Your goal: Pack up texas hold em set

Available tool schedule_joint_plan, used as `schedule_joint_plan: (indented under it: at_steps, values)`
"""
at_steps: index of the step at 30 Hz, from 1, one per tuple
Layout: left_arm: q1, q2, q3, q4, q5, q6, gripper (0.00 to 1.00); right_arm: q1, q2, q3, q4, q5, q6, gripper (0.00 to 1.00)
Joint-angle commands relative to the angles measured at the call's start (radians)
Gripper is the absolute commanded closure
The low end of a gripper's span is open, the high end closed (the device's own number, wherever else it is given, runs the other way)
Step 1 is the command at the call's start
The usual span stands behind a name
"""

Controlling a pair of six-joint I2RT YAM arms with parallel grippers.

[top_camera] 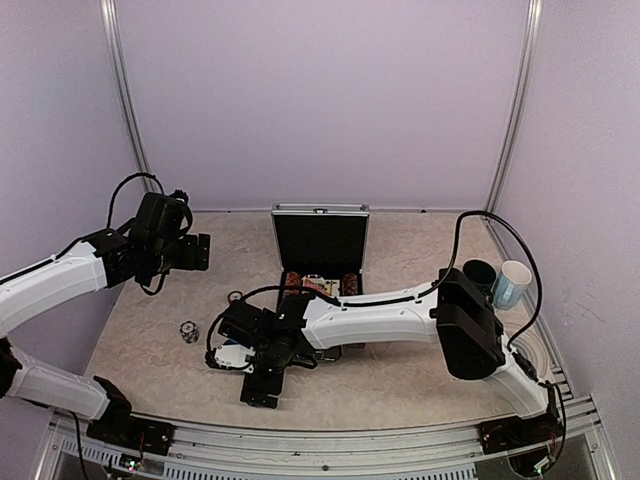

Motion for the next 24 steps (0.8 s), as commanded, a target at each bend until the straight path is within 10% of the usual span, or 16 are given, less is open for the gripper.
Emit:
schedule_joint_plan:
  at_steps: [1, 24]
  values:
    - [0.007, 0.009, -0.011, 0.02, 0.0, -0.005, 0.01, 0.01, 0.032, 0.02, -0.026, 0.029, 0.024, 0.01]
    - [0.007, 0.011, -0.008, 0.02, 0.006, -0.004, 0.01, 0.009, 0.063, 0.066, -0.046, 0.014, 0.055, 0.06]
